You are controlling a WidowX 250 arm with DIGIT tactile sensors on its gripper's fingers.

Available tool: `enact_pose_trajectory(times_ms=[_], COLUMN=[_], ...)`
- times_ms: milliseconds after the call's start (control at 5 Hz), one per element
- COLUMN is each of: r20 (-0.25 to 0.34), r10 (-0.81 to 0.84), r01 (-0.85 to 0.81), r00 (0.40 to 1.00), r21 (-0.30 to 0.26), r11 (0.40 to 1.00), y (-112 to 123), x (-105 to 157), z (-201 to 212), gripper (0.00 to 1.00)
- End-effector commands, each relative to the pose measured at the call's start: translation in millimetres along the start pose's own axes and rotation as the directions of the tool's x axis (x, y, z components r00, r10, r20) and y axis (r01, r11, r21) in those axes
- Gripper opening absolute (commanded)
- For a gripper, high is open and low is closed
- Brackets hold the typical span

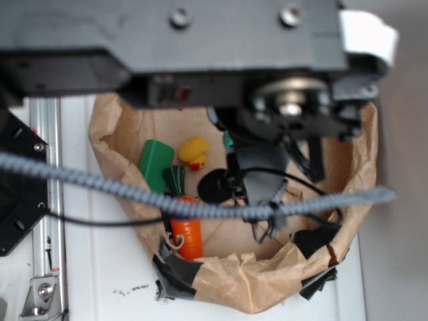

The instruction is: Grab the green ball.

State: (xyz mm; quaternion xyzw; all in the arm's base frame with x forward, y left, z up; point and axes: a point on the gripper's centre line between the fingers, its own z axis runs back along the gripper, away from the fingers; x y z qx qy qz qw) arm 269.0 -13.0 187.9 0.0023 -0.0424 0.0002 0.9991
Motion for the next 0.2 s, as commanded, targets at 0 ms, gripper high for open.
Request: enact_pose_trajectory(times_ms=[0], r20=[0.057], r10=[-0.068], r01=[0.065], r00=[0.996], r21=[0.048], r11=[0.997], y=[2.2], x=[10.3], z=[9.3], gripper=[0.0])
